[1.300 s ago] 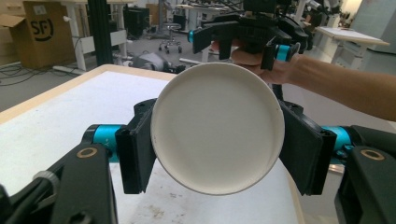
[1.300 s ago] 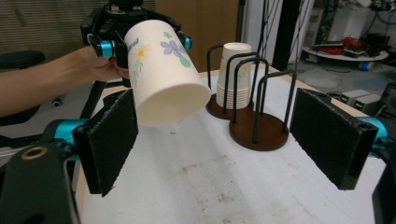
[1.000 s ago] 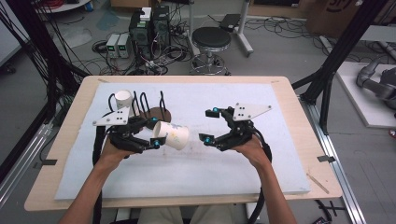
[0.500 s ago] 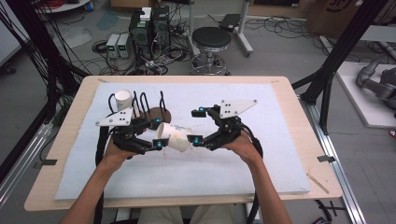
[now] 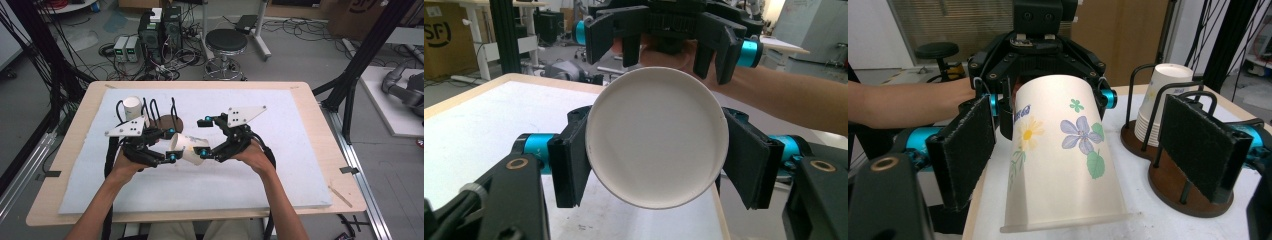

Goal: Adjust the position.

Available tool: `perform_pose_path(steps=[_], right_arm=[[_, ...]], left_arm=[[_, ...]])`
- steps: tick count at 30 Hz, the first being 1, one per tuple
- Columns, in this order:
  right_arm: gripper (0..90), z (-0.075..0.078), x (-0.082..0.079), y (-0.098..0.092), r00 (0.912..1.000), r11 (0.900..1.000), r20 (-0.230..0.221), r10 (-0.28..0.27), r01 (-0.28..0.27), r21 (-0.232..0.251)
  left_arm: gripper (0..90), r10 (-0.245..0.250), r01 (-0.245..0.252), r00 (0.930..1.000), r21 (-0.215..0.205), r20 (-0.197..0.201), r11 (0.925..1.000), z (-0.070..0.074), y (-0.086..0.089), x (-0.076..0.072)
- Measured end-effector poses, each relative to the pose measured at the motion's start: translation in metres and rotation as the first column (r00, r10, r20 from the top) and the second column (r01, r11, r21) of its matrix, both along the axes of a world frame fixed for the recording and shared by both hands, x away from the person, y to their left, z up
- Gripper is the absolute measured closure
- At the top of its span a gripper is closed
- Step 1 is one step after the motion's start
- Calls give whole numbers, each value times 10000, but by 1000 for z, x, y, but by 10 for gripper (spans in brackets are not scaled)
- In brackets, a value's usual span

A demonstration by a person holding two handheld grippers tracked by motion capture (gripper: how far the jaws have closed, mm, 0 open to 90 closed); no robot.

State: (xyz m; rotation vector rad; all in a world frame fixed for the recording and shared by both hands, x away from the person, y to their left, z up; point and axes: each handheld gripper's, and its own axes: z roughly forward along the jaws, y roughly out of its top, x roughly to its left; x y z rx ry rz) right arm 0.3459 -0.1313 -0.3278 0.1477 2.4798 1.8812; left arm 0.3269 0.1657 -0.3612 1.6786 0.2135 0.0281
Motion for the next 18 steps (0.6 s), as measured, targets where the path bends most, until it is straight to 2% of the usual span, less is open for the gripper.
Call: perform_pose_path(steps=[18], right_arm=[[158,-11,0,16,9975,9978,-260,662,-663,-54]], left_arm=[[345,-118,120,9998,-151,137,9998,8,-1,-3]])
